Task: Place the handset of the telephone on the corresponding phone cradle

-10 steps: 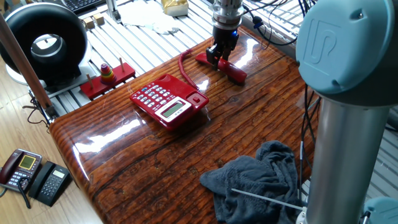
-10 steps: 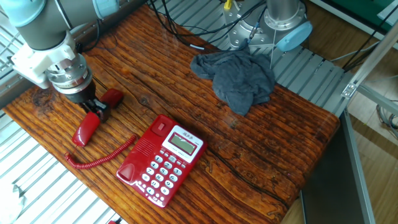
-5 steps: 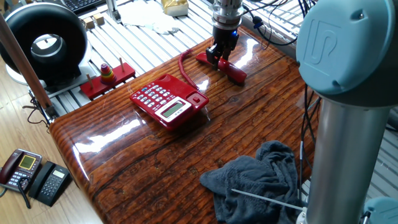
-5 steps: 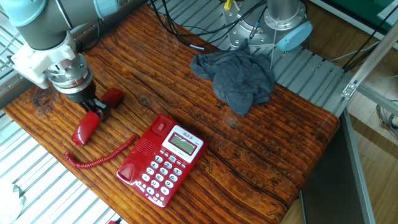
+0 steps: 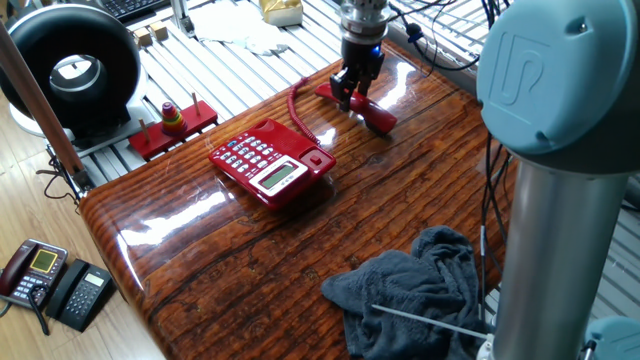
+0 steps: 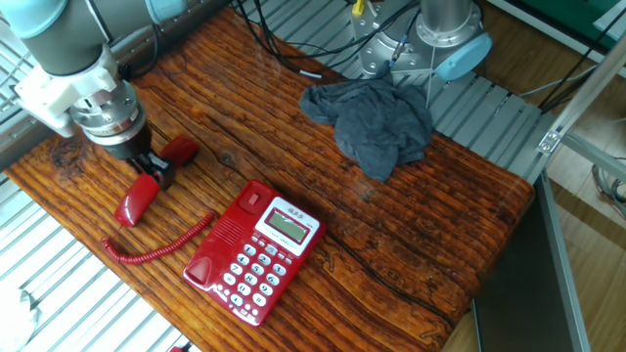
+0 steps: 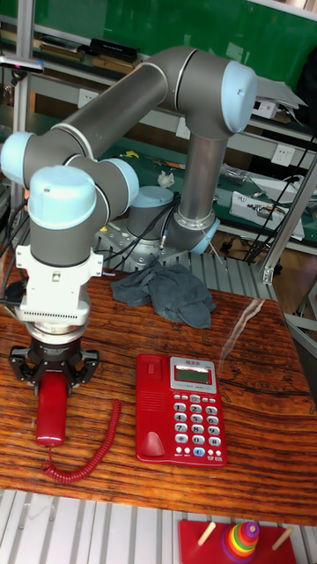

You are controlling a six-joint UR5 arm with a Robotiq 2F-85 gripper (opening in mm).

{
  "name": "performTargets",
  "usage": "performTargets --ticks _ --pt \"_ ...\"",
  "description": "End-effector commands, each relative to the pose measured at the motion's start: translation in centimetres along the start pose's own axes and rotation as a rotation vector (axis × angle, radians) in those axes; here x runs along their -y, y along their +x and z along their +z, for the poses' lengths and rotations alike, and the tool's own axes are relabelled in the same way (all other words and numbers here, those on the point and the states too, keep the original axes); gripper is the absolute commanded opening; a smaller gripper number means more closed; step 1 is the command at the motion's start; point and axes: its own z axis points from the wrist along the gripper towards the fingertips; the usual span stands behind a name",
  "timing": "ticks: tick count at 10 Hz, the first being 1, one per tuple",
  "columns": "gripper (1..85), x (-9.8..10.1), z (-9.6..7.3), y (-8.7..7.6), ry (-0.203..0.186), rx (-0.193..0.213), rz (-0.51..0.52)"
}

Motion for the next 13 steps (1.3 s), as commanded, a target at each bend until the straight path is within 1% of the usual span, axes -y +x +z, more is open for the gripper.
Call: performTargets --ticks 1,3,5,6,7,12,13 --pt "39.7 -0.8 -1.3 0.2 -0.008 -0.008 0.029" --pt "38.7 -0.9 -1.7 0.3 0.0 -0.01 0.035" --pt "38.0 -2.4 -1.9 0.2 -0.05 -0.01 0.081" --pt "38.0 -2.9 -2.1 0.1 -0.06 -0.014 0.096" --pt "38.0 -3.4 -2.3 0.0 -0.06 -0.02 0.108" --pt "38.0 -4.5 -2.9 -0.5 -0.021 -0.016 0.125" --pt "37.7 -4.7 -2.9 -0.7 0.002 -0.016 0.13"
